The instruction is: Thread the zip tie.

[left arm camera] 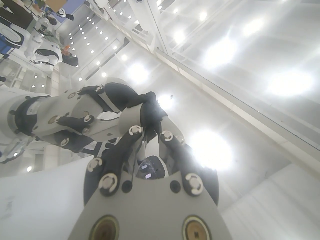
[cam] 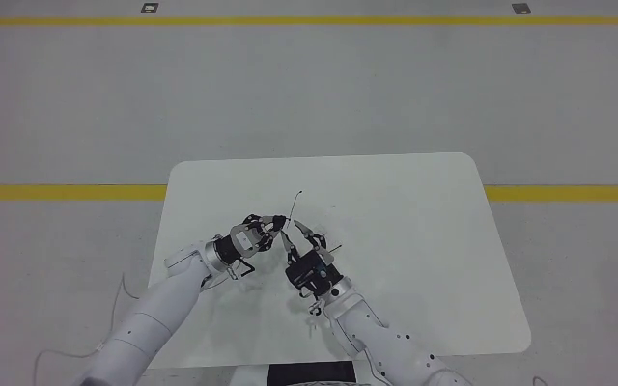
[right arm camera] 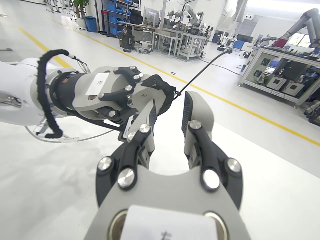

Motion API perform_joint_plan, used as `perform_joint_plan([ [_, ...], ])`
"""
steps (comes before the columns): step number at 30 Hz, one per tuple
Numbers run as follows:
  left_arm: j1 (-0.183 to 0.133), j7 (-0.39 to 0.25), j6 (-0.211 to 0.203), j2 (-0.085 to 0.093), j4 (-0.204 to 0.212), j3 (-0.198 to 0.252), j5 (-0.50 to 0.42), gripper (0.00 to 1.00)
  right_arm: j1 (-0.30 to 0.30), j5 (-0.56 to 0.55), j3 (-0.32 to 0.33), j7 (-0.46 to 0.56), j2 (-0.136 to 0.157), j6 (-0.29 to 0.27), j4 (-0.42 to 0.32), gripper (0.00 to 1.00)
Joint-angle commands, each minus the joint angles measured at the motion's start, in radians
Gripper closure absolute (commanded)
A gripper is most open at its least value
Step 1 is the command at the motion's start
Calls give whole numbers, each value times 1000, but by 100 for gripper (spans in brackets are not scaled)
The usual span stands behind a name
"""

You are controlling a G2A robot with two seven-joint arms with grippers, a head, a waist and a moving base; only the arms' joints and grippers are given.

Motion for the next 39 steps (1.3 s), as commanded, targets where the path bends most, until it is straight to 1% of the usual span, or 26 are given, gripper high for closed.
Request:
perform_joint_plan([
  [1,0,0,0,0,0,0,0,100,1,0,0,1,-1,2,1,79],
  [5,0,0,0,0,0,0,0,100,1,0,0,4,-3,5,2,83],
  [11,0,0,0,0,0,0,0,100,2,0,3,9,-6,6,6,81],
  [26,0,0,0,0,0,0,0,100,7,0,8,21,-15,7,12,82],
  [30,0,0,0,0,0,0,0,100,8,0,8,20,-17,7,13,80],
  [39,0,0,0,0,0,0,0,100,10,0,8,18,-22,9,18,85],
])
